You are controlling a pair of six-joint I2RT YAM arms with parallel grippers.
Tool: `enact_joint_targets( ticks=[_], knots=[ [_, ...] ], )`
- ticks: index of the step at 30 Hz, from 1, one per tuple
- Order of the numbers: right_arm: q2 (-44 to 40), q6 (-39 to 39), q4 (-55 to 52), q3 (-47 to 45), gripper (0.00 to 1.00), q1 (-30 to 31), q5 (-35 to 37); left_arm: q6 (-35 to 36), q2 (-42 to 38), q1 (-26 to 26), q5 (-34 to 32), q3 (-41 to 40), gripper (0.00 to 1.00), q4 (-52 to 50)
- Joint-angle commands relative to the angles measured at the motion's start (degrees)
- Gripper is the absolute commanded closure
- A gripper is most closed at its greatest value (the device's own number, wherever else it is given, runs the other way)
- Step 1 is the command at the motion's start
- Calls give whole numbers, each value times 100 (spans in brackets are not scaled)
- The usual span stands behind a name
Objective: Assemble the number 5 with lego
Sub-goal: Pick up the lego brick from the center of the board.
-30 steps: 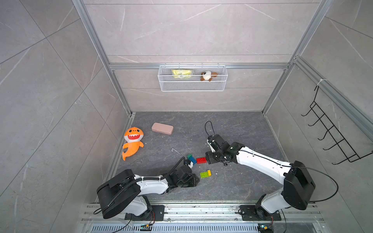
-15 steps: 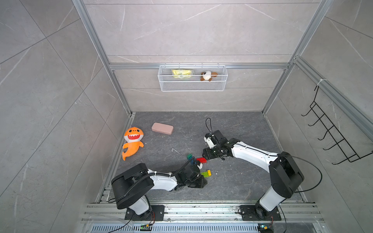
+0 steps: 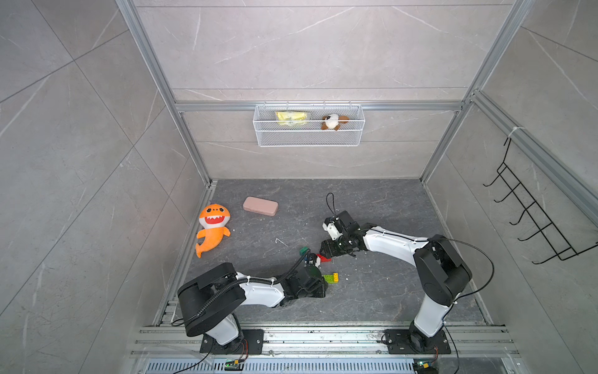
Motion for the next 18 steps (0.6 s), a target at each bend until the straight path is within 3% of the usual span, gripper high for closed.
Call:
enact_joint_targets(
  ticks=[1,18],
  knots=[
    [77,-316,168,152,32,-19,-119,85,-239,54,-360,-235,75,-674],
    [519,-289,486,205,32,-116,-885,-198,-2910,52,-1212,-1207,67,-2124]
  ],
)
